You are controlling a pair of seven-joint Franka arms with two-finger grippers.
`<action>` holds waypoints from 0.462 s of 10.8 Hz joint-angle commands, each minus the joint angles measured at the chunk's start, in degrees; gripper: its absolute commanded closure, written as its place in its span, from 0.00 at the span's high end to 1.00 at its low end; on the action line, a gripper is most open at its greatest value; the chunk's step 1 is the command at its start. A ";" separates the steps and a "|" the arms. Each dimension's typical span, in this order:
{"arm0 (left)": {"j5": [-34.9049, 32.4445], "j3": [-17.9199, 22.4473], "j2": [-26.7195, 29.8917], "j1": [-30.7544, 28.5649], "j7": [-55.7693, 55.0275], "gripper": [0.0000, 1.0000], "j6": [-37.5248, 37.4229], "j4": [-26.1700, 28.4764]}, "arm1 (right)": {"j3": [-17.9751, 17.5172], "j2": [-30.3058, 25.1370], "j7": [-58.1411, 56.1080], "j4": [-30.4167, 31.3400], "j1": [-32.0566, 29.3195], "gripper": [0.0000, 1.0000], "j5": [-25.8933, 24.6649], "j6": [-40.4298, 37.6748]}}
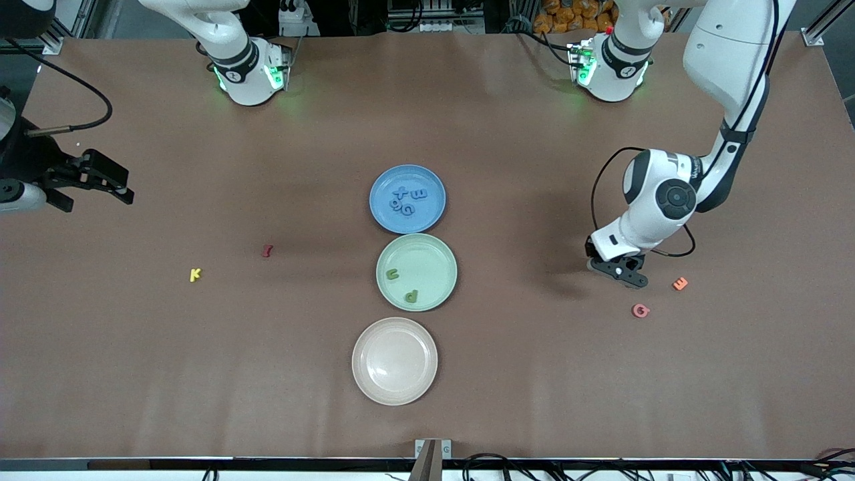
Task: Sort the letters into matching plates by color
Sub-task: 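Carry the green N with the left gripper over the green plate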
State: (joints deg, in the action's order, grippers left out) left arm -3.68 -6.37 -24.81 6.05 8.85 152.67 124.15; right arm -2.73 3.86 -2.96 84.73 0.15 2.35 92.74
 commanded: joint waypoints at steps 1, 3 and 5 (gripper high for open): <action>-1.07 -5.47 0.82 0.19 -12.94 0.00 -0.18 -3.28 | 0.54 -0.34 -0.91 -0.53 0.29 1.00 1.17 -1.25; -0.98 -8.90 0.90 0.19 -19.54 0.00 -0.18 -5.92 | 0.54 -0.26 -0.91 -0.62 0.38 1.00 0.82 -1.42; -0.98 -11.37 -0.23 0.45 -26.74 0.00 -0.18 -9.08 | 0.54 -0.26 -0.91 -0.71 0.38 1.00 0.64 -1.51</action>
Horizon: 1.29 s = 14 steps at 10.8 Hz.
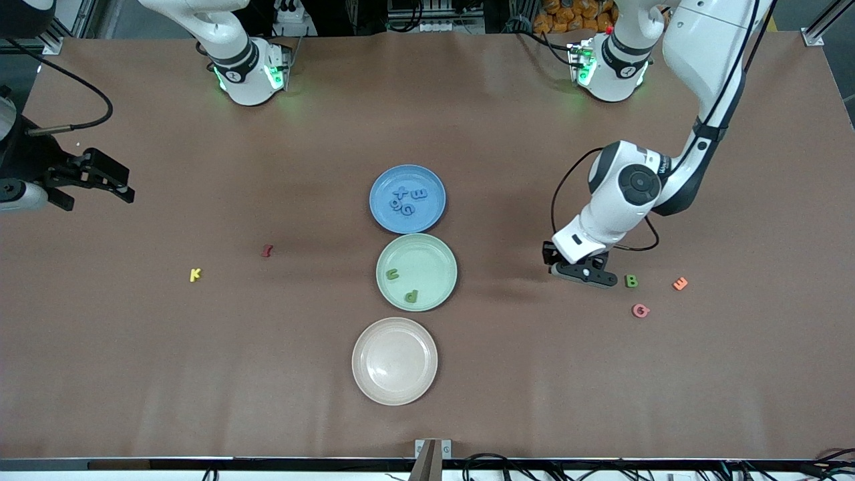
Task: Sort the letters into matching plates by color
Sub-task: 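Carry the green N with the left gripper over the green plate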
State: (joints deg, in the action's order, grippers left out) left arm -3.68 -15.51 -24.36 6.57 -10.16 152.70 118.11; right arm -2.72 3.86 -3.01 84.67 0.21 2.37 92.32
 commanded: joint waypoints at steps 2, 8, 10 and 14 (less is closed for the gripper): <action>-0.98 -4.25 -3.49 0.55 -13.81 0.00 -0.21 -7.35 | 0.52 -0.43 -0.95 -0.65 0.23 1.00 -0.34 -1.97; -0.98 -5.41 -13.16 8.71 -32.09 0.00 0.22 -20.01 | 0.52 -1.57 -3.14 1.01 -0.91 1.00 -1.84 -2.85; -0.98 -5.40 -14.14 10.74 -36.06 0.00 1.88 -21.34 | 0.70 -2.37 -3.32 2.42 -1.00 1.00 -1.84 -2.67; -1.15 -4.88 -15.63 16.72 -43.63 0.00 12.69 -21.43 | 2.46 -3.07 -3.32 3.22 0.85 1.00 -1.84 -2.85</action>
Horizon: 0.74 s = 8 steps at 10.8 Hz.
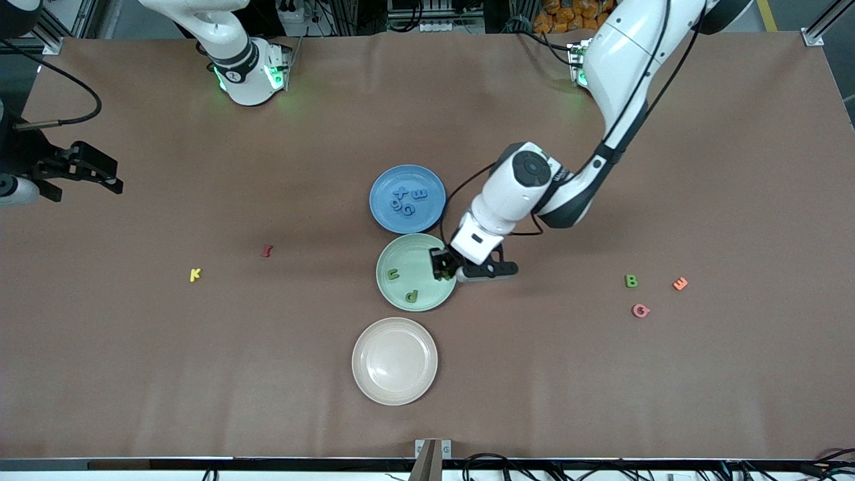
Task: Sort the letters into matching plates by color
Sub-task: 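Carry the green N with the left gripper over the green plate, then open the left gripper to drop the N onto the green plate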
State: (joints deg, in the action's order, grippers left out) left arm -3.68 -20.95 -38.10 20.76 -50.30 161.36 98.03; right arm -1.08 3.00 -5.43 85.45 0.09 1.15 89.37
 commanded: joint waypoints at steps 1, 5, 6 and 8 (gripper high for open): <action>-1.07 0.56 -2.24 2.88 -3.49 0.00 4.57 -1.35 | 0.90 -2.21 -0.81 2.26 0.96 1.00 -0.53 0.11; -1.07 0.73 -1.98 2.01 -3.49 1.00 4.49 -1.44 | 0.90 -1.95 -0.63 2.35 0.96 1.00 -0.53 0.11; -1.07 0.73 -1.63 1.13 -3.49 1.00 4.49 -1.35 | 0.90 -1.86 -0.72 2.44 0.96 1.00 -0.53 0.11; -1.95 1.25 -0.58 -2.37 -2.00 1.00 4.23 -1.09 | 0.81 -1.77 -0.63 2.44 0.96 1.00 -0.44 0.11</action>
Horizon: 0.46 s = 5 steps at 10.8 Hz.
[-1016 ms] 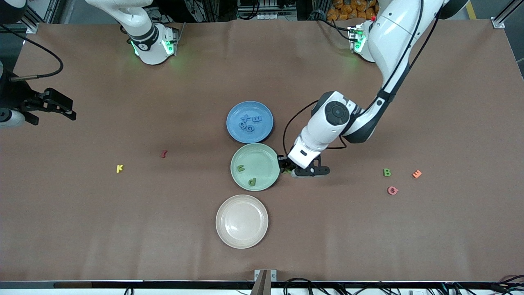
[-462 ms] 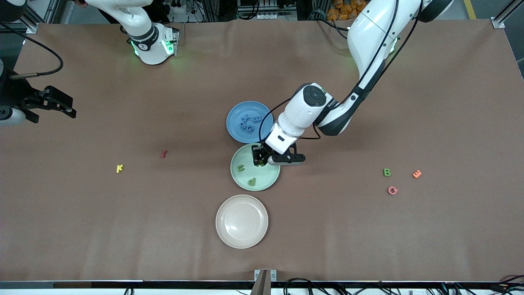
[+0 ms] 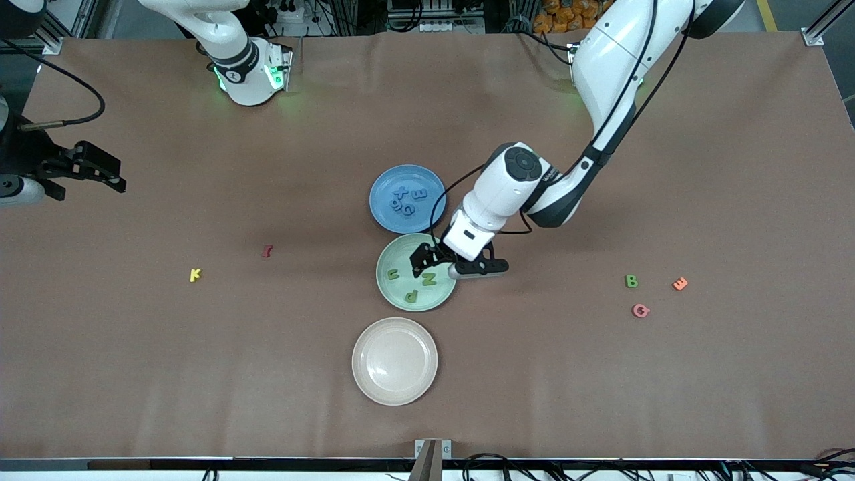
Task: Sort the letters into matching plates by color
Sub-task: 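Open the left gripper to drop the N onto the green plate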
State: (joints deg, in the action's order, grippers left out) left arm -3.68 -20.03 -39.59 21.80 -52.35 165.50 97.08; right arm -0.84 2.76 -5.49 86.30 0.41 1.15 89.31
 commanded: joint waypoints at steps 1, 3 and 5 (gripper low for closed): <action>-2.38 0.34 1.00 -5.87 2.75 1.00 -0.26 0.12 | 0.58 -1.53 -0.58 1.59 0.73 1.00 -0.44 0.16; -2.65 0.34 1.18 -10.01 9.78 1.00 -4.71 0.91 | 0.58 -1.44 -0.32 1.59 0.82 1.00 -0.36 0.16; -2.56 0.34 2.40 -14.83 19.08 1.00 -15.15 0.48 | 0.58 -1.35 -0.23 1.59 0.82 1.00 -0.27 0.16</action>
State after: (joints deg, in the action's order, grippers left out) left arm -4.97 -19.22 -39.30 11.37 -40.99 159.22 96.89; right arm -0.81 2.75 -5.48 86.54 0.67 1.15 89.31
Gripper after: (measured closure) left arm 0.000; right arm 0.000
